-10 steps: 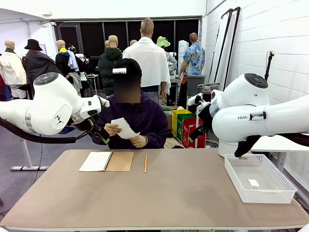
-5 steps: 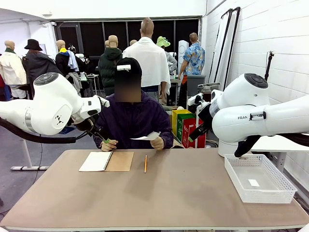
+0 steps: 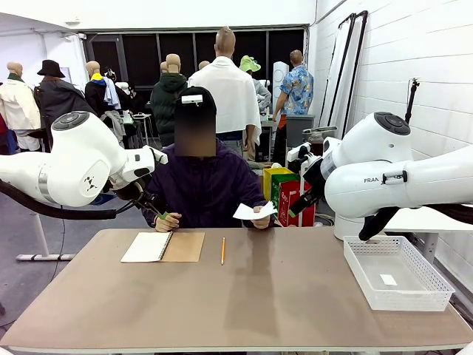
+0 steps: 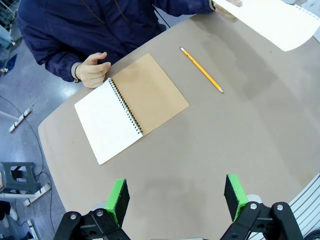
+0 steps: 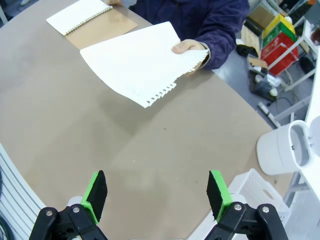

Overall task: Sort the paper based on its condition.
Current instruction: If a person hands you a paper, place it in the Organizing basket , and if it's crumpled, put it in the Trash can.

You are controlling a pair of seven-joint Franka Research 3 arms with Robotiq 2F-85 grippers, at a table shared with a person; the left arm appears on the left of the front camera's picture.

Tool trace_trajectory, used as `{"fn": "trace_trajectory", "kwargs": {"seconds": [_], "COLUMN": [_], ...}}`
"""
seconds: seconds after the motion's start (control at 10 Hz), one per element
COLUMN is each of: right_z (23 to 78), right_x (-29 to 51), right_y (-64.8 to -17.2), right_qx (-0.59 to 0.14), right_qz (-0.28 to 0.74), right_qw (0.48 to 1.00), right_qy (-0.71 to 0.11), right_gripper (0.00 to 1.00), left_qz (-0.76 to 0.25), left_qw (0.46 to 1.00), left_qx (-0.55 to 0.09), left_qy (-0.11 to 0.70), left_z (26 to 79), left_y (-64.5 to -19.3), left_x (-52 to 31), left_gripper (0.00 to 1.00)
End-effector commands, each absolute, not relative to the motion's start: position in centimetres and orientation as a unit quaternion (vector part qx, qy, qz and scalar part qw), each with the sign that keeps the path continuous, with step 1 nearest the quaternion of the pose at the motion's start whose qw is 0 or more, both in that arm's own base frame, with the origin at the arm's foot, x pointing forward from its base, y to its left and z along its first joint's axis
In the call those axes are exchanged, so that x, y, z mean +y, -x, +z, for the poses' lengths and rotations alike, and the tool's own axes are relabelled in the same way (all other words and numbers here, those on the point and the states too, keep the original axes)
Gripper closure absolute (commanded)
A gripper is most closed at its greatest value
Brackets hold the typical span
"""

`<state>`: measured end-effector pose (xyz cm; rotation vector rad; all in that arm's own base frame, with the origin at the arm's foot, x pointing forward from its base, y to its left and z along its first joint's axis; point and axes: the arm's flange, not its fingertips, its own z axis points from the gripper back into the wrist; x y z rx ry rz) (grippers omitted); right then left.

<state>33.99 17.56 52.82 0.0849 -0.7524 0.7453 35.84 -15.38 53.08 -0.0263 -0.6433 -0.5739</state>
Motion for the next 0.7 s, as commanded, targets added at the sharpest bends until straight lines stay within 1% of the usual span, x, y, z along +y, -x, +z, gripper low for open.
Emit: {"fn": "trace_trajectory", "kwargs": {"seconds": [0.0,0.3,0.5,0.6], "right_z": [52.8,52.8,53.7,53.9], "right_x": [17.5,17.6,16.9,16.5], "right_y": [-34.0,-34.0,-35.5,-36.4], "right_qx": [-0.358,-0.359,-0.369,-0.37], "right_qz": [0.355,0.355,0.259,0.219], "right_qw": [0.862,0.862,0.888,0.892], "right_qy": [-0.041,-0.04,-0.095,-0.139], "right_gripper": [0.0,0.0,0.0,0.0], "left_qz": [-0.28,-0.28,-0.28,-0.28], "left_qw": [0.906,0.906,0.906,0.906], "left_qx": [-0.317,-0.317,-0.317,-0.317], "left_qy": [0.01,0.01,0.01,0.01], "left_z": [53.1,53.1,53.1,53.1], "left_y": [-35.9,-35.9,-35.9,-35.9], "left_x": [-15.4,-15.4,-15.4,-15.4], "left_gripper": [0.0,0.0,0.0,0.0]}}
